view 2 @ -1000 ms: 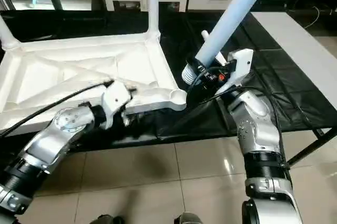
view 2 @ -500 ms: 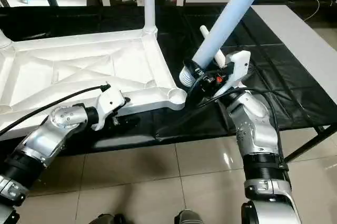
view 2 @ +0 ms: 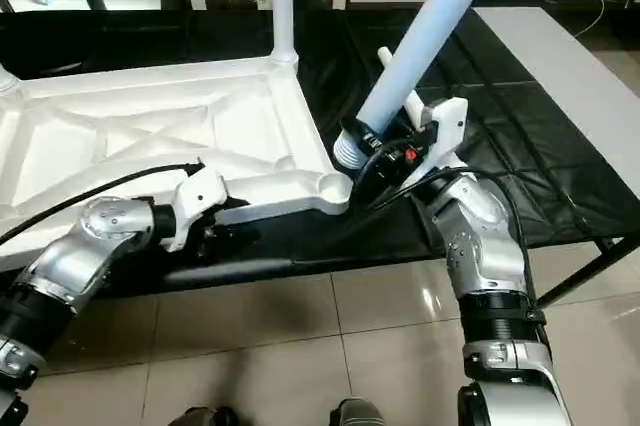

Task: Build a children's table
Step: Insert table leg to table base

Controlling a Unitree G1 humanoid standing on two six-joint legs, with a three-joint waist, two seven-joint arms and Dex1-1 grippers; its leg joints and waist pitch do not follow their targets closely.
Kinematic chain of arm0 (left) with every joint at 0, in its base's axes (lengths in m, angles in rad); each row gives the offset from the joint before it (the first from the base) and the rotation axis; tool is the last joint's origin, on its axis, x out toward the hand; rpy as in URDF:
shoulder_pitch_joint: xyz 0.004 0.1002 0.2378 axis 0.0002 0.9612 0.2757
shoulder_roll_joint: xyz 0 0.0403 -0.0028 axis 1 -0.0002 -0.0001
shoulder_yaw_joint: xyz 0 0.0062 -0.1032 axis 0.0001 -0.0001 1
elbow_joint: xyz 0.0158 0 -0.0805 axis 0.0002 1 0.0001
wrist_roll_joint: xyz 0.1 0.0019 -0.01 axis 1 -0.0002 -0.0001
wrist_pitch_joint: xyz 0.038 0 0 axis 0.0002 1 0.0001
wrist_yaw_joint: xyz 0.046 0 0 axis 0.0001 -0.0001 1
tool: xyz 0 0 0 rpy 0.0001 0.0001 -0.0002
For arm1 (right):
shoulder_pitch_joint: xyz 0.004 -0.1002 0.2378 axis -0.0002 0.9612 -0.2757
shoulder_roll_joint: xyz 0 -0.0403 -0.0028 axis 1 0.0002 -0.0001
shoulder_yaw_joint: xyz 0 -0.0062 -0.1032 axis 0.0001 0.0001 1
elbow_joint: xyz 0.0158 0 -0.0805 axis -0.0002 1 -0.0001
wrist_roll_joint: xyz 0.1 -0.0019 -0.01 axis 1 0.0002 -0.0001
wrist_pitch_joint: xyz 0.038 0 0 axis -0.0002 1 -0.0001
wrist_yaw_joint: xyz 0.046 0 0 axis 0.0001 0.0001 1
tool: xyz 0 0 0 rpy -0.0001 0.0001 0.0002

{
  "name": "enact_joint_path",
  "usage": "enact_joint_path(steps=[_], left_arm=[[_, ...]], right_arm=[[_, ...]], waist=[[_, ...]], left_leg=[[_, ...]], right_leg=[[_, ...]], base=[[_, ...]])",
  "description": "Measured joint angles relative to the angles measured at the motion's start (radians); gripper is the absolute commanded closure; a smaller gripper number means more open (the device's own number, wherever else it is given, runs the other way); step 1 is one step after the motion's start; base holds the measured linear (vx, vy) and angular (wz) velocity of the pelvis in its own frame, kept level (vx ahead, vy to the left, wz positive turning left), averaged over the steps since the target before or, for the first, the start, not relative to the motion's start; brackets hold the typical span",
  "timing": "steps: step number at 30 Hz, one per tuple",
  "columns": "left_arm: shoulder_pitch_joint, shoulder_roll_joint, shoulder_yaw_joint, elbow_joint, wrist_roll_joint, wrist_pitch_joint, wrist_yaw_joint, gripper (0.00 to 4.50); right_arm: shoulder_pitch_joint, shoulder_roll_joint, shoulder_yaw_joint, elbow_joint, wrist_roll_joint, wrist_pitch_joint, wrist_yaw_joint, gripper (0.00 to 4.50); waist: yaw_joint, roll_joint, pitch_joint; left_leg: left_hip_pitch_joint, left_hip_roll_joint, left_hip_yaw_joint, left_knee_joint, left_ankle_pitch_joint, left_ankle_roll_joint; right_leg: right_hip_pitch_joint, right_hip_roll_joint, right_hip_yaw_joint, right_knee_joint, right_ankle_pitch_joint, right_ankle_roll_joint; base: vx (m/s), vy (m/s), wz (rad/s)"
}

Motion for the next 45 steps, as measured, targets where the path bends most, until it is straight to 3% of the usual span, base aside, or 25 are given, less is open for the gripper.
enact_joint_path(steps=[9,13,17,20,30,40,45], left_arm=[[0.009,0.036,0.019,-0.011,0.012,0.011,-0.024,3.35],[0.009,0.050,0.021,-0.014,0.043,0.004,-0.027,3.56],[0.012,0.057,0.021,-0.024,0.049,0.010,-0.026,3.65],[0.028,0.065,0.025,-0.053,0.062,0.021,-0.016,3.69],[0.063,0.081,0.048,-0.117,0.075,0.045,-0.016,3.72],[0.089,0.082,0.059,-0.182,0.084,0.075,-0.018,3.73],[0.094,0.084,0.067,-0.189,0.087,0.078,-0.020,3.74]], right_arm=[[0.000,0.001,0.010,0.000,-0.015,-0.001,0.028,2.50],[0.030,-0.001,0.054,0.000,-0.032,-0.004,0.060,2.50],[0.065,0.000,0.074,0.009,-0.057,-0.017,0.084,2.50],[0.081,0.001,0.120,0.070,-0.108,-0.067,0.115,2.50],[0.004,0.063,0.121,0.253,-0.143,-0.260,0.140,2.50],[-0.016,0.089,0.128,0.293,-0.110,-0.262,0.275,2.50],[-0.034,0.071,0.136,0.340,-0.138,-0.335,0.292,2.50]], waist=[[0.018,-0.004,0.002],[0.024,-0.007,0.004],[0.023,-0.008,0.005],[0.018,-0.010,0.005],[-0.002,-0.018,0.011],[0.002,-0.021,0.014],[0.000,-0.023,0.018]], left_leg=[[0.001,0.001,0.001,0.000,0.000,-0.002],[0.002,0.002,0.001,0.000,0.001,-0.003],[0.003,0.002,0.004,0.000,0.001,-0.003],[0.003,0.002,0.004,0.000,0.001,-0.003],[0.003,0.001,0.004,-0.007,0.000,-0.003],[0.003,0.001,0.006,-0.013,0.001,-0.003],[0.004,0.001,0.006,-0.015,0.000,-0.004]], right_leg=[[0.000,0.000,-0.001,0.003,0.000,0.000],[0.000,0.000,-0.001,0.003,0.000,0.000],[-0.001,0.000,0.003,0.003,0.000,0.000],[-0.001,0.000,0.003,0.003,0.000,0.000],[-0.003,0.000,0.003,0.000,0.000,0.000],[-0.003,0.000,0.002,-0.006,-0.002,0.002],[-0.004,0.000,0.002,-0.006,-0.002,0.003]], base=[[0.000,0.000,0.00],[0.000,0.000,0.00],[0.000,0.000,0.00],[0.000,0.000,0.00],[0.000,0.000,0.00],[0.000,0.000,0.00],[0.000,0.000,0.00]])
